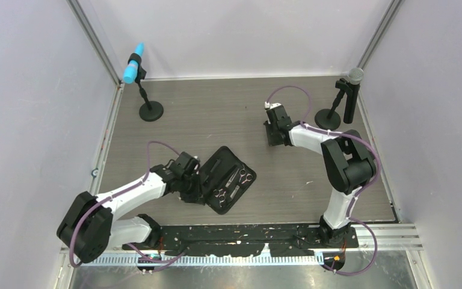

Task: Sort the hair-cutting tools
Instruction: Place the comb in the hairdressing tool bag, then close the hairdressing tool bag at the center of the board.

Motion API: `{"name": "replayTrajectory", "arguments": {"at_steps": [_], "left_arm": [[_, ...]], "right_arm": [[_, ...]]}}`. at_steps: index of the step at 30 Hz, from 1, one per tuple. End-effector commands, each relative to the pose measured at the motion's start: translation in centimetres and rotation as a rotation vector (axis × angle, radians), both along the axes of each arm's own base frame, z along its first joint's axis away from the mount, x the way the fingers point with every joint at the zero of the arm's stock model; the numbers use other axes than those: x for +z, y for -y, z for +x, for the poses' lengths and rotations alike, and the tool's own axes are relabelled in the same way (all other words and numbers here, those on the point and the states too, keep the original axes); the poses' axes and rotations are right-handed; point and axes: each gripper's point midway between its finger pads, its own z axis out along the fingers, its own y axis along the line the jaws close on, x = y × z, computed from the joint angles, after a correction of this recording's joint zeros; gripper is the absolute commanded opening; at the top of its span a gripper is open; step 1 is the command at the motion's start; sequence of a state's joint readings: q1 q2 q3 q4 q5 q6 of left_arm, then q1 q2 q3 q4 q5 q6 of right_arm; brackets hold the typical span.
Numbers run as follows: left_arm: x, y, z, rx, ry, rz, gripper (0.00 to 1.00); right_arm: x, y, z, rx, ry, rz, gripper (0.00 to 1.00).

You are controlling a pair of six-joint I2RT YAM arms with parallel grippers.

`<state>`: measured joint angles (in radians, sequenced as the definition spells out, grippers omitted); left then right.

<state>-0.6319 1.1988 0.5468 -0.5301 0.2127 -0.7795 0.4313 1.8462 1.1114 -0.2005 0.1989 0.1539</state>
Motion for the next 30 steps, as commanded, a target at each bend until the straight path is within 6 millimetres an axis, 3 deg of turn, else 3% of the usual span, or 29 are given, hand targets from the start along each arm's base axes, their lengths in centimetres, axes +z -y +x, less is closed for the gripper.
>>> {"name": "replayTrajectory", "arguments": {"at_steps": [1, 5, 6, 7, 8, 11, 12, 13, 16, 19, 24, 27, 30], "left_arm": [[1.2, -1.1, -0.1, 0.006, 0.028, 0.038, 0.22], [3.1, -1.8, -0.4, 0.005, 0.07, 0.032, 0.51], [3.8, -1.9, -0.2, 0.006, 0.098, 0.031, 0.54], [4.5, -2.3, -0.1, 0.005, 0.122, 0.037, 0.57], [5.5, -2.5, 0.1, -0.004, 0.15, 0.041, 0.61], [8.2, -3.4, 1.6, -0.009, 0.241, 0.06, 0.66], [8.9, -3.9, 2.4, -0.005, 0.27, 0.076, 0.66], [9.7, -4.2, 3.3, -0.002, 0.295, 0.087, 0.67], [10.8, -4.4, 5.8, -0.012, 0.323, 0.09, 0.68], [9.8, -4.1, 8.6, -0.027, 0.291, 0.114, 0.69], [8.9, -2.5, 11.6, -0.011, 0.222, 0.088, 0.68], [8.0, -1.5, 13.0, -0.006, 0.219, 0.058, 0.68], [6.4, -1.3, 13.2, -0.035, 0.156, 0.081, 0.67]], "right_arm": [[4.0, -3.4, -1.2, 0.078, 0.062, 0.204, 0.27], [7.6, -5.5, -3.6, 0.108, 0.097, 0.411, 0.39], [6.9, -5.4, -4.7, 0.104, 0.073, 0.432, 0.41], [8.2, -6.1, -5.2, 0.101, 0.087, 0.499, 0.43], [7.3, -6.1, -6.4, 0.092, 0.056, 0.519, 0.44], [8.1, -6.9, -8.7, 0.049, 0.045, 0.632, 0.47], [7.0, -6.8, -9.8, 0.01, 0.011, 0.659, 0.48], [7.9, -7.3, -10.3, 0.018, 0.033, 0.7, 0.49], [6.5, -7.9, -13.0, -0.024, -0.022, 0.766, 0.51], [6.3, -9.7, -15.2, -0.007, -0.043, 0.794, 0.52], [4.3, -11.2, -18.2, -0.056, -0.114, 0.872, 0.53], [3.4, -13.0, -19.2, -0.029, -0.165, 0.902, 0.53], [1.9, -14.3, -20.2, -0.028, -0.247, 0.92, 0.53]]}}
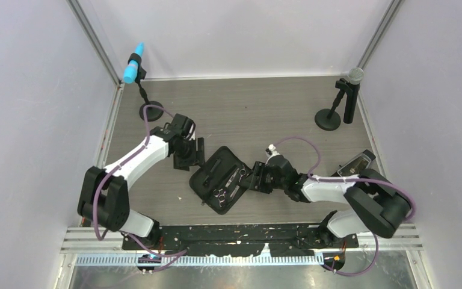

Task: Sort the hair-cutting tools
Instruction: Close the hairdressing tool bag at the center of the board.

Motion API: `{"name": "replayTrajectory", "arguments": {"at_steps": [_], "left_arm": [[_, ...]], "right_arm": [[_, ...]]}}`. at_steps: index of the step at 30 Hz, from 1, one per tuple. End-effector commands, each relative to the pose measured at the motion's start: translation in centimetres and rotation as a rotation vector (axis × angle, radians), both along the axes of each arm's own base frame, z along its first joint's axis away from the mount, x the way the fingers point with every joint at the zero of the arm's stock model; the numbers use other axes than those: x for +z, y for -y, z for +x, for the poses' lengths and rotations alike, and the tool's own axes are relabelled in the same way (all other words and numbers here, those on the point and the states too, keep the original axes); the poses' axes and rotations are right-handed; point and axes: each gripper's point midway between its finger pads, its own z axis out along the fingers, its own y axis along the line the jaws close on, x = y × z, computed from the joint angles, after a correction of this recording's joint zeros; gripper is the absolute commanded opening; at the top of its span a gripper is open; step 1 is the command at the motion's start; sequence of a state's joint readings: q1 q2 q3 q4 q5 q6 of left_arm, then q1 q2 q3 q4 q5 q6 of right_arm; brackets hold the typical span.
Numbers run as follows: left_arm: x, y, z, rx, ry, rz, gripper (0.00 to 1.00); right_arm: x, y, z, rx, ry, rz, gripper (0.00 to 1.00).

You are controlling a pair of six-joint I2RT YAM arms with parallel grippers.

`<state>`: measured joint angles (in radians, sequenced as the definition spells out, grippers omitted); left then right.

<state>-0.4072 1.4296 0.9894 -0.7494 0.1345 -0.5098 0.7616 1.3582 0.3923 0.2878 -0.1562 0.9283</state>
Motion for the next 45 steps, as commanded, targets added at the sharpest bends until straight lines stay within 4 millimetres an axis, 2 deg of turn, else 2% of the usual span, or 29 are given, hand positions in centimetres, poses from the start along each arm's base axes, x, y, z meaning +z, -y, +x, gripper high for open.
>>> {"name": "replayTrajectory", "arguments": {"at_steps": [1, 3, 4, 5, 6, 7, 8, 9, 10, 11, 12, 13, 14, 17, 20, 25, 28, 29, 30, 38, 41, 45], "left_arm": [[0.2, 1.9, 1.9, -0.061, 0.012, -0.063, 0.66], [0.2, 3.1, 1.3, -0.082, 0.001, -0.137, 0.64], [0.5, 3.7, 0.9, -0.092, 0.002, -0.185, 0.63], [0.8, 4.0, 0.6, -0.092, 0.006, -0.217, 0.61], [1.2, 4.3, 0.2, -0.089, 0.012, -0.243, 0.6], [1.9, 4.4, -0.1, -0.089, 0.036, -0.265, 0.58], [2.3, 4.5, -0.5, -0.091, 0.051, -0.277, 0.57], [2.7, 4.6, -0.9, -0.095, 0.064, -0.287, 0.56], [3.0, 4.7, -1.4, -0.105, 0.075, -0.292, 0.55], [3.3, 4.8, -1.8, -0.108, 0.083, -0.296, 0.55], [3.4, 5.0, -2.2, -0.11, 0.086, -0.302, 0.55], [3.4, 5.1, -2.5, -0.109, 0.084, -0.308, 0.54], [3.2, 5.4, -2.9, -0.105, 0.081, -0.318, 0.54], [2.7, 6.5, -3.6, -0.1, 0.078, -0.352, 0.54], [1.4, 7.8, -3.7, -0.088, 0.057, -0.371, 0.54], [-1.0, 10.6, -3.9, -0.089, -0.027, -0.384, 0.51], [-1.6, 12.0, -3.7, -0.098, -0.035, -0.373, 0.51], [-1.9, 12.2, -3.6, -0.096, -0.04, -0.366, 0.51], [-2.2, 12.3, -3.5, -0.09, -0.049, -0.358, 0.5], [-4.1, 11.6, -3.7, -0.038, -0.089, -0.311, 0.5], [-4.1, 11.7, -3.7, -0.035, -0.091, -0.312, 0.5], [-3.8, 11.9, -3.5, -0.036, -0.084, -0.318, 0.5]], "right_arm": [[1.3, -3.4, 0.5, -0.014, -0.023, 0.157, 0.53], [1.0, -4.2, 0.9, 0.0, -0.02, 0.166, 0.53], [0.2, -4.3, 0.9, 0.007, -0.036, 0.147, 0.53], [0.8, -5.0, 1.6, 0.022, -0.013, 0.152, 0.53], [0.2, -5.2, 1.6, 0.036, -0.027, 0.133, 0.53], [1.0, -6.0, 2.4, 0.057, 0.007, 0.133, 0.52], [0.5, -6.1, 2.7, 0.063, -0.002, 0.104, 0.52], [1.6, -7.0, 3.9, 0.082, 0.043, 0.104, 0.52], [1.0, -6.9, 4.2, 0.085, 0.033, 0.076, 0.52], [2.2, -7.8, 5.5, 0.103, 0.079, 0.08, 0.52], [1.6, -7.5, 6.1, 0.101, 0.066, 0.05, 0.52], [2.8, -8.3, 7.3, 0.118, 0.111, 0.058, 0.52], [2.3, -8.1, 8.0, 0.118, 0.105, 0.037, 0.52], [3.3, -8.9, 10.5, 0.15, 0.159, 0.038, 0.52], [3.9, -9.2, 11.5, 0.172, 0.187, 0.059, 0.52], [4.2, -7.8, 11.6, 0.169, 0.208, 0.081, 0.52], [3.4, -6.2, 11.0, 0.148, 0.192, 0.071, 0.52], [3.9, -5.8, 11.2, 0.137, 0.203, 0.083, 0.52], [3.5, -5.3, 10.7, 0.135, 0.187, 0.085, 0.52], [5.5, -3.7, 8.4, 0.137, 0.224, 0.127, 0.52], [6.5, -4.1, 7.7, 0.171, 0.229, 0.157, 0.52], [5.2, -5.0, 6.7, 0.21, 0.177, 0.119, 0.52]]}}
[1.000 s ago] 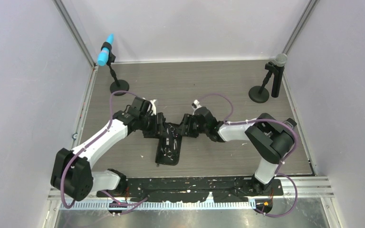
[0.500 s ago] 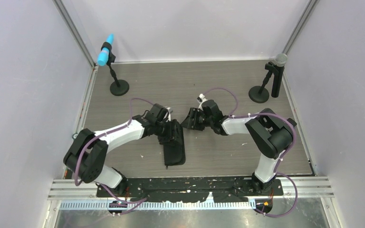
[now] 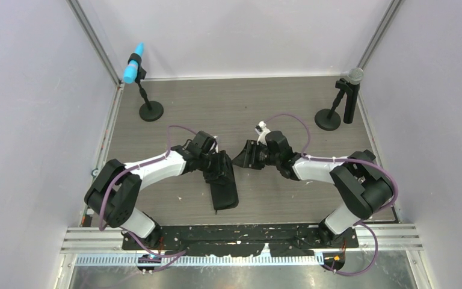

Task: Sort the hair-cutting tools
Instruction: Close the hairdressing tool bag at the center of the board.

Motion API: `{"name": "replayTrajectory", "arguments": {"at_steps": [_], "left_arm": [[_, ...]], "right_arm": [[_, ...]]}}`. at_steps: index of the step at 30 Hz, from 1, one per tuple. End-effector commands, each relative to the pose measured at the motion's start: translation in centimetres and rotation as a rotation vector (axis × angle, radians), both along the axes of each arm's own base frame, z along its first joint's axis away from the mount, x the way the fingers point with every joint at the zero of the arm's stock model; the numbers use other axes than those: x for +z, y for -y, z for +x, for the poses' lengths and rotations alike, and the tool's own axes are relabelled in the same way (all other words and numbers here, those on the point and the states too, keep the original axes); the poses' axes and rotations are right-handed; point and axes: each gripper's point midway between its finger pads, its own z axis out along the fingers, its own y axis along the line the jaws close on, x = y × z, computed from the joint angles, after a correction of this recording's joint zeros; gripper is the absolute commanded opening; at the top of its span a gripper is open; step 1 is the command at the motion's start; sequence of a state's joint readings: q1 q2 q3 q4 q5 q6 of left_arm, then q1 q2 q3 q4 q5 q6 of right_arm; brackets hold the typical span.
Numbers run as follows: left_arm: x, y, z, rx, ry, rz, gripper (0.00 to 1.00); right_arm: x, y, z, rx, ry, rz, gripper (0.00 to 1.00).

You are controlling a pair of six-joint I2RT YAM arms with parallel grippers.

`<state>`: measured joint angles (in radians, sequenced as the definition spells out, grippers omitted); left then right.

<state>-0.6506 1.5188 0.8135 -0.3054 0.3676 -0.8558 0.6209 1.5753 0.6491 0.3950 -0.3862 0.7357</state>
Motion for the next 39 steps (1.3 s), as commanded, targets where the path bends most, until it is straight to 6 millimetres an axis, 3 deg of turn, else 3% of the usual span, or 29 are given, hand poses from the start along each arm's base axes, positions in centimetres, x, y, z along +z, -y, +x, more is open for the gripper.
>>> {"name": "replayTrajectory", "arguments": {"at_steps": [1, 8, 11, 16, 19, 23, 28, 39], "left_arm": [[-1.1, 0.0, 0.7, 0.012, 0.018, 0.035, 0.5], [-1.0, -0.1, 0.6, 0.01, 0.022, 0.033, 0.5], [-0.5, -0.2, 0.4, 0.005, 0.03, 0.03, 0.51], [1.3, -1.1, 0.1, 0.004, 0.075, 0.038, 0.53], [2.4, -2.2, -0.4, 0.021, 0.1, 0.047, 0.55], [3.0, -5.0, -1.0, 0.08, 0.157, 0.117, 0.56], [1.1, -7.6, -1.6, 0.155, 0.129, 0.168, 0.49], [-2.9, -4.4, -2.4, 0.103, -0.038, 0.113, 0.44]], "right_arm": [[-0.3, -1.6, -1.1, 0.063, -0.014, -0.014, 0.52], [-4.7, -1.8, -2.6, 0.078, -0.126, -0.048, 0.42], [-6.1, -1.0, -3.1, 0.067, -0.146, -0.088, 0.34], [-8.1, 0.4, -3.7, 0.045, -0.172, -0.159, 0.31], [-8.8, 0.8, -3.9, 0.042, -0.177, -0.183, 0.29], [-9.1, 1.1, -4.0, 0.042, -0.178, -0.195, 0.29], [-8.9, 1.1, -3.9, 0.043, -0.166, -0.197, 0.29], [-8.7, 1.0, -3.6, 0.049, -0.141, -0.198, 0.29]]}}
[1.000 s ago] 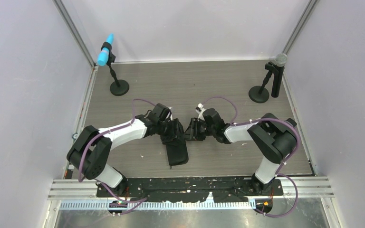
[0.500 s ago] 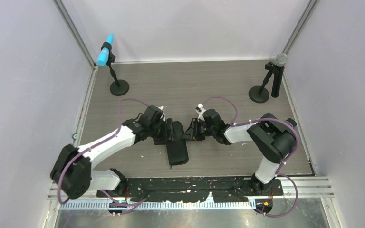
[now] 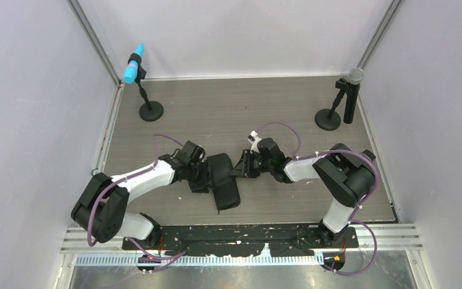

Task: Sort the hair-cutting tools
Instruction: Close the hairdressing tool bag at the center of the board.

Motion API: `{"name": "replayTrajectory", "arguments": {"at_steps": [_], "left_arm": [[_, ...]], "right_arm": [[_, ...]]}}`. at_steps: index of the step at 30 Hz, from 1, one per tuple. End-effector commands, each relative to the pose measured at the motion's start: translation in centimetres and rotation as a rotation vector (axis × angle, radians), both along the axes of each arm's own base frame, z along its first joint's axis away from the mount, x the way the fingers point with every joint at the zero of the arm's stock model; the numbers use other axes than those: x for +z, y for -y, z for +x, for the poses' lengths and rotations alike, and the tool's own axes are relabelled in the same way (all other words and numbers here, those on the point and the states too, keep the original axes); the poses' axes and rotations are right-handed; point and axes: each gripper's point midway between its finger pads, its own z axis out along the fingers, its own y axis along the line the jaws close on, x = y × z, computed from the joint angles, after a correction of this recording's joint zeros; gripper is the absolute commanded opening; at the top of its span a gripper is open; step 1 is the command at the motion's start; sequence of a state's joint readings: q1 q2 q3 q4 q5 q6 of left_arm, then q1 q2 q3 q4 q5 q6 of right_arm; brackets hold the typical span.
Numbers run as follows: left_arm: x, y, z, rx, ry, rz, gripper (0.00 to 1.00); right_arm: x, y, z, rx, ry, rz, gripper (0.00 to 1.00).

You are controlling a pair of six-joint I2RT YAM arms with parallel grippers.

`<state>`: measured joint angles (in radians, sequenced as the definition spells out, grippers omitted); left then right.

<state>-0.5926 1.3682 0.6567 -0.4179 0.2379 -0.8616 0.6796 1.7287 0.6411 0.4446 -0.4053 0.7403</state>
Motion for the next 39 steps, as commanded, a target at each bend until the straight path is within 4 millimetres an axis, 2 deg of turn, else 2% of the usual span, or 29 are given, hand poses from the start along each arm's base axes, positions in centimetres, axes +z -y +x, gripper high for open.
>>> {"name": "replayTrajectory", "arguments": {"at_steps": [1, 6, 9, 12, 13, 14, 15, 16, 17, 18, 19, 20, 21, 24, 25, 26, 27, 28, 29, 30, 31, 32, 33, 34, 35, 36, 37, 38, 39], "left_arm": [[-0.4, 2.2, -0.1, -0.024, -0.007, -0.045, 0.44], [-1.2, 2.8, -0.4, -0.017, -0.041, -0.02, 0.41], [-1.7, 3.1, -0.5, -0.007, -0.055, -0.002, 0.35], [-2.2, 3.2, -0.5, 0.015, -0.074, 0.011, 0.26], [-2.4, 3.2, -0.4, 0.028, -0.076, 0.012, 0.23], [-2.5, 3.3, -0.4, 0.039, -0.076, 0.011, 0.22], [-2.5, 3.2, -0.3, 0.052, -0.075, 0.012, 0.21], [-2.4, 3.1, -0.2, 0.064, -0.072, 0.014, 0.21], [-2.4, 3.1, -0.1, 0.072, -0.068, 0.017, 0.21], [-2.3, 3.1, -0.1, 0.077, -0.064, 0.018, 0.21], [-2.2, 3.1, 0.0, 0.081, -0.061, 0.018, 0.21], [-2.1, 3.0, 0.1, 0.083, -0.059, 0.019, 0.21], [-2.0, 3.0, 0.2, 0.086, -0.057, 0.021, 0.21], [-1.8, 3.1, 0.3, 0.091, -0.056, 0.023, 0.21], [-1.7, 3.2, 0.3, 0.092, -0.057, 0.02, 0.21], [-1.7, 3.3, 0.4, 0.093, -0.058, 0.018, 0.21], [-1.7, 3.3, 0.4, 0.095, -0.059, 0.017, 0.21], [-1.6, 3.3, 0.4, 0.096, -0.06, 0.016, 0.21], [-1.6, 3.4, 0.4, 0.096, -0.059, 0.015, 0.21], [-1.5, 3.5, 0.4, 0.095, -0.06, 0.012, 0.21], [-1.5, 3.5, 0.4, 0.093, -0.06, 0.011, 0.21], [-1.4, 3.6, 0.4, 0.093, -0.059, 0.009, 0.21], [-1.3, 3.6, 0.4, 0.093, -0.057, 0.007, 0.21], [-1.2, 3.7, 0.5, 0.095, -0.056, 0.006, 0.21], [-1.1, 3.7, 0.5, 0.095, -0.054, 0.004, 0.21], [-1.0, 3.8, 0.5, 0.096, -0.051, 0.005, 0.21], [-0.9, 3.8, 0.6, 0.097, -0.048, 0.003, 0.21], [-0.8, 3.8, 0.6, 0.097, -0.047, 0.004, 0.21], [-0.8, 3.8, 0.6, 0.096, -0.046, 0.007, 0.21]], "right_arm": [[-3.7, 2.4, -0.9, -0.023, -0.03, -0.146, 0.29], [-3.5, 1.9, -0.8, -0.019, -0.013, -0.142, 0.29], [-3.2, 1.4, -0.7, -0.012, 0.007, -0.136, 0.29], [-2.1, 1.3, -0.4, -0.013, 0.053, -0.128, 0.3], [-0.8, 1.4, 0.1, -0.027, 0.099, -0.119, 0.3], [-0.6, 1.9, -0.1, -0.034, 0.112, -0.129, 0.31], [0.9, 2.4, 0.3, -0.053, 0.172, -0.131, 0.32], [1.1, 3.0, 0.0, -0.048, 0.194, -0.158, 0.34], [2.9, 3.5, 0.3, -0.076, 0.259, -0.16, 0.35], [3.2, 4.3, 0.0, -0.07, 0.286, -0.2, 0.38], [4.8, 4.7, -0.2, -0.094, 0.348, -0.203, 0.39], [4.8, 5.8, -0.1, -0.13, 0.371, -0.259, 0.41], [5.8, 5.9, -1.1, -0.128, 0.403, -0.246, 0.41], [6.1, 6.7, -3.5, -0.159, 0.419, -0.265, 0.43], [6.6, 6.2, -5.0, -0.135, 0.432, -0.242, 0.44], [6.3, 6.7, -5.7, -0.156, 0.42, -0.26, 0.44], [6.8, 5.8, -7.2, -0.124, 0.43, -0.234, 0.44], [6.3, 6.3, -7.8, -0.134, 0.41, -0.266, 0.44], [6.5, 5.6, -9.2, -0.096, 0.412, -0.261, 0.44], [5.9, 5.9, -9.8, -0.089, 0.397, -0.299, 0.44], [5.8, 5.0, -10.9, -0.046, 0.397, -0.318, 0.44], [5.1, 5.4, -11.3, -0.035, 0.393, -0.369, 0.44], [5.0, 4.4, -12.2, 0.006, 0.399, -0.4, 0.44], [3.7, 4.6, -12.5, 0.027, 0.399, -0.478, 0.44], [4.6, 3.2, -13.3, 0.06, 0.419, -0.472, 0.44], [3.5, 3.4, -13.4, 0.079, 0.427, -0.547, 0.44], [4.5, 2.0, -14.1, 0.102, 0.448, -0.537, 0.44], [3.5, 2.1, -14.5, 0.127, 0.465, -0.606, 0.44], [4.2, 1.1, -14.5, 0.13, 0.478, -0.603, 0.45]]}}
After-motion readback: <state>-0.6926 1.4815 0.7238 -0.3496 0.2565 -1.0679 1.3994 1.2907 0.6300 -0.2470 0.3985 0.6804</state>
